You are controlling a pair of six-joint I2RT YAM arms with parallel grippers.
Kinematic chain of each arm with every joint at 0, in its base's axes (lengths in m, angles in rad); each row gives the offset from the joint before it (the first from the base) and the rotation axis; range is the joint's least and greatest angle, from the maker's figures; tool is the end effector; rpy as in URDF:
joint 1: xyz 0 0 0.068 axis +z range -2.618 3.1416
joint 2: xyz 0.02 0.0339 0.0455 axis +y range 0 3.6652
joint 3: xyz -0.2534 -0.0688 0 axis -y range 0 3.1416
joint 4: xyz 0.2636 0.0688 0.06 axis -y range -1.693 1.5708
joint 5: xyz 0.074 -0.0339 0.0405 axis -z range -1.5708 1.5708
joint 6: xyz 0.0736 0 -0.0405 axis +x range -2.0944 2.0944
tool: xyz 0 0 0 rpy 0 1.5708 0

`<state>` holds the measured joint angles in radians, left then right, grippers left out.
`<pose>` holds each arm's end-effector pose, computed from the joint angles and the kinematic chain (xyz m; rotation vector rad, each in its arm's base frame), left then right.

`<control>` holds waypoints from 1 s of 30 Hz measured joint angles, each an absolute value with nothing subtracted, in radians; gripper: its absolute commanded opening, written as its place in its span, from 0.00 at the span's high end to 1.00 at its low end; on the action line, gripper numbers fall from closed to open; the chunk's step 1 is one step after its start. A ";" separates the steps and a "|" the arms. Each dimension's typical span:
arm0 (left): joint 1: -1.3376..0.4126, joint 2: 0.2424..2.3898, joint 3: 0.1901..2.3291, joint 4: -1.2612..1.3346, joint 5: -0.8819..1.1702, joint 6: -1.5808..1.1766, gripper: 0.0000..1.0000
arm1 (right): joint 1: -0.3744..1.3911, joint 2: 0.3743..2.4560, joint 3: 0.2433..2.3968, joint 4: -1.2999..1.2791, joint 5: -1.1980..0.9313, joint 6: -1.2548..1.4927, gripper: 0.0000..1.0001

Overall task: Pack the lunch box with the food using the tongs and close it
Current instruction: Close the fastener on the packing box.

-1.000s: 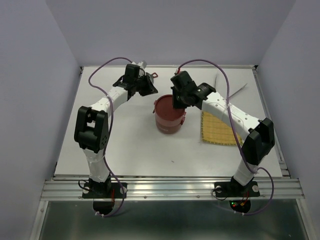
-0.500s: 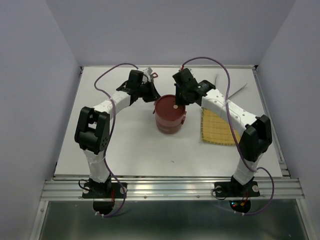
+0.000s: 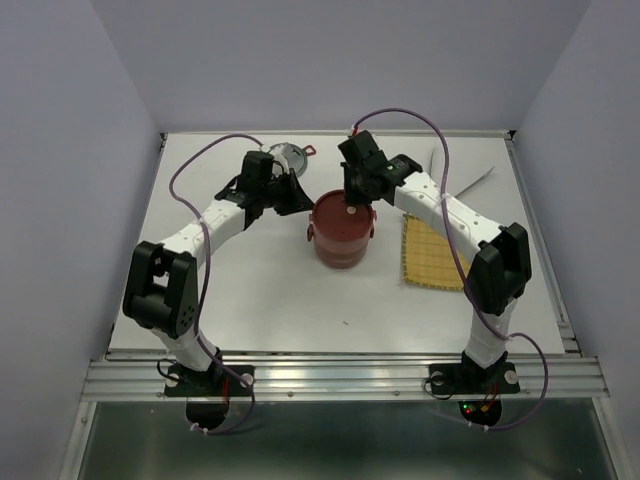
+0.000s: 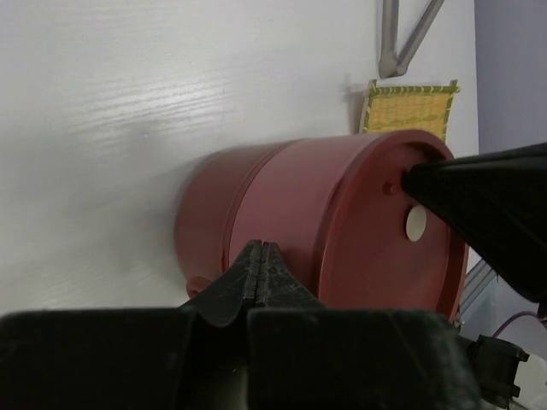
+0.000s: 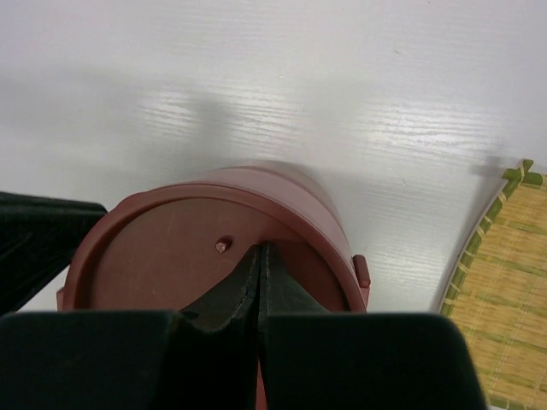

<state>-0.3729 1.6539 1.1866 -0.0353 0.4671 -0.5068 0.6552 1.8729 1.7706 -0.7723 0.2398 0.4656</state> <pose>0.3845 -0.1860 0.2335 0.1584 2.1707 -1.0067 0.3731 0.2646 0.2766 -0.1238 2.4205 0.2199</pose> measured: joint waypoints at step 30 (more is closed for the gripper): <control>-0.308 1.571 0.889 0.029 0.397 -0.632 1.00 | 0.683 1.757 1.708 -0.773 0.225 0.429 0.99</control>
<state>-0.3084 1.5707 0.8890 0.0288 0.3965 -0.6315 0.6834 1.7565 1.7077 -0.7734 0.2249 0.4286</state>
